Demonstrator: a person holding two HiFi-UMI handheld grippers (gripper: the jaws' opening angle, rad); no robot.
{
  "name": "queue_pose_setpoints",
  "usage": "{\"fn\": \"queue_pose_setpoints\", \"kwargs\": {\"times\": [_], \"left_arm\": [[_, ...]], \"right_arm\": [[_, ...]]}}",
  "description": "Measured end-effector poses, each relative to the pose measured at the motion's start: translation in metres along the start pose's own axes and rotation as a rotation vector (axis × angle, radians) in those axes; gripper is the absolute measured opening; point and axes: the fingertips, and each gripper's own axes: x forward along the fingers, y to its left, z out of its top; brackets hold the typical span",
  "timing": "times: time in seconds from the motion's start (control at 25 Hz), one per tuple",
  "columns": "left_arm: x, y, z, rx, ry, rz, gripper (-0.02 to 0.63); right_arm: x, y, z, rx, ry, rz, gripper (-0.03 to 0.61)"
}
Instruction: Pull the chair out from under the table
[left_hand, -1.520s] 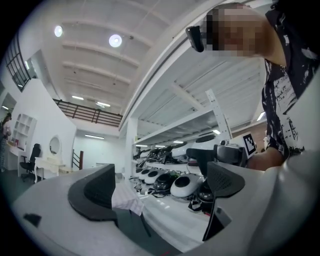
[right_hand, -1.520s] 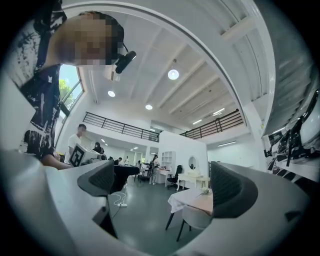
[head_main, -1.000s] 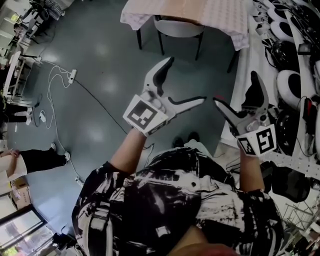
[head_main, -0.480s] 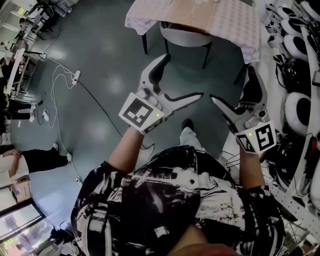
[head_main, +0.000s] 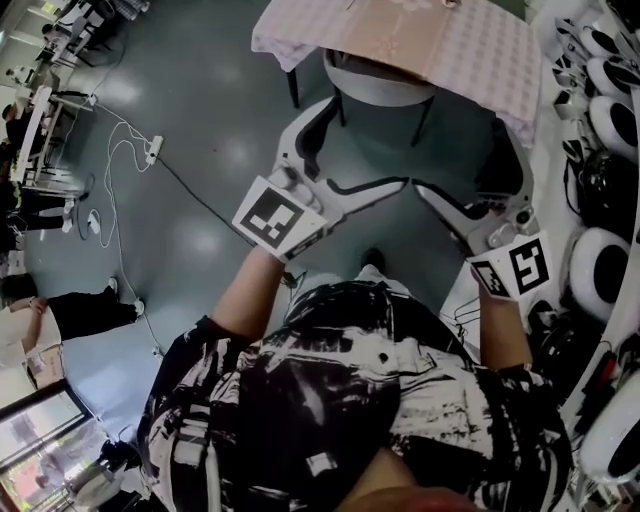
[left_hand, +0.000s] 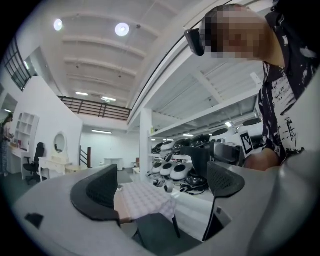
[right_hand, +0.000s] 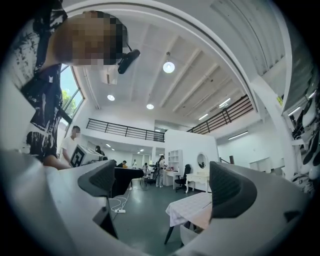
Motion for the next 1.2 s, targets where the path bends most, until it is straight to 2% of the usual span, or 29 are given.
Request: {"fn": "queue_pose_setpoints", "kwargs": {"times": [0.28,0.52,0.64,0.92,1.2], "left_arm": [[0.019,0.049,-0.011,-0.016,0.021,0.023,0.558],[0.037,0.095,-0.025,-0.016,0.012,-0.004,0.558],[0.048,0.121,-0.029,-0.021,-0.024,-0.035,0.558],[0.058,0.206,-0.048,-0.056,-0.022,-0.145,0.558],[0.053,0.306,-0.087,-0.062,0.084,-0.238,0.555]], "right_arm": [[0.042,-0.031,-0.017,0.014,0.021,0.014,0.569],[0.079,-0.053,-0.034,-0.006,0.032,-0.006,0.569],[0.101,-0.062,-0.044,-0.026,0.040,-0.033,0.569],[0.183,-0.078,-0.074,-0.043,0.085,-0.123,0.569],[0.274,-0.093,-0.113,-0.052,0.146,-0.204,0.569]]}}
